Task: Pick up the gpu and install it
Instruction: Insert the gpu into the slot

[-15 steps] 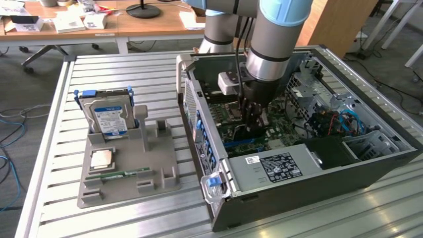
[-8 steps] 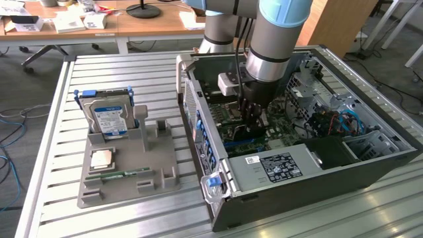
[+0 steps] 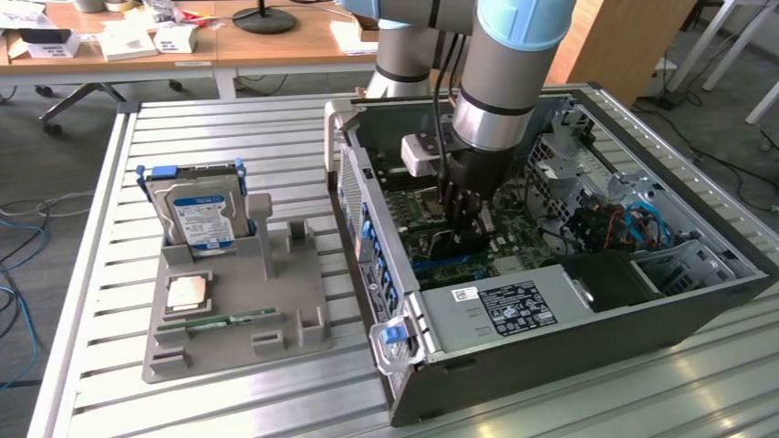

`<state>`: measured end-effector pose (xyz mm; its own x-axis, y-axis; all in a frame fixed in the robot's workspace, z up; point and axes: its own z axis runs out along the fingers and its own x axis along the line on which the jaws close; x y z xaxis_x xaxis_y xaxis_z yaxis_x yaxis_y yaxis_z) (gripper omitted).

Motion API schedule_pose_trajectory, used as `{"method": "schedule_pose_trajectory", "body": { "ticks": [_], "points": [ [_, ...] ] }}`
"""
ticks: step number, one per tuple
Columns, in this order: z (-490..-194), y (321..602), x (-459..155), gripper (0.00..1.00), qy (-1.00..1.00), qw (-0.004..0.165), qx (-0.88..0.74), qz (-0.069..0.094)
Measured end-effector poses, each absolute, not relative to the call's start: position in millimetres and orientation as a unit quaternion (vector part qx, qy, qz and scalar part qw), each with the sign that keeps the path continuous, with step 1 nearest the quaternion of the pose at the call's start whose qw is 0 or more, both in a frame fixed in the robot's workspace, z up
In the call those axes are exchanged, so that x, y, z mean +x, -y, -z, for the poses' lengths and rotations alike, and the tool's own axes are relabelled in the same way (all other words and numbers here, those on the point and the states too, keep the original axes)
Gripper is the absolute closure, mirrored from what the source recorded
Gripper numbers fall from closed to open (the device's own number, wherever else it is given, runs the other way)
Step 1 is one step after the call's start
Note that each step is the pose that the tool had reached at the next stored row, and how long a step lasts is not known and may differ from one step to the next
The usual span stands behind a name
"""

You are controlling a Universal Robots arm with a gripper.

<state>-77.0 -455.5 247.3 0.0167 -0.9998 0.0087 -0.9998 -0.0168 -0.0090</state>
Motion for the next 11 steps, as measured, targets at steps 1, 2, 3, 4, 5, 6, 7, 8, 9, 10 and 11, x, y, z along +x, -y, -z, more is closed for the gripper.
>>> {"method": "schedule_pose_trajectory", "body": {
  "ticks": [1, 2, 3, 4, 5, 6, 7, 8, 9, 10, 11],
  "points": [
    [-247.0, 455.5, -77.0, 0.74, -0.701, 0.000, -0.713, 0.006],
    [-246.7, 455.5, -77.0, 0.74, -0.701, 0.001, -0.713, 0.007],
    [-246.3, 455.5, -76.9, 0.74, -0.701, 0.001, -0.713, 0.007],
    [-246.0, 455.6, -77.0, 0.74, -0.701, 0.001, -0.713, 0.007],
    [-245.8, 455.6, -77.0, 0.74, -0.701, 0.001, -0.713, 0.007],
    [-245.8, 455.6, -77.0, 0.74, -0.701, 0.001, -0.713, 0.007],
    [-245.7, 455.6, -77.0, 0.74, -0.701, 0.001, -0.713, 0.007],
    [-245.6, 455.6, -77.1, 0.74, -0.701, 0.001, -0.713, 0.007],
    [-245.5, 455.5, -77.2, 0.74, -0.701, 0.001, -0.713, 0.007],
    [-245.5, 455.5, -77.4, 0.74, -0.701, 0.001, -0.713, 0.007],
    [-245.4, 455.5, -77.8, 0.74, -0.701, 0.002, -0.713, 0.007]
  ]
}}
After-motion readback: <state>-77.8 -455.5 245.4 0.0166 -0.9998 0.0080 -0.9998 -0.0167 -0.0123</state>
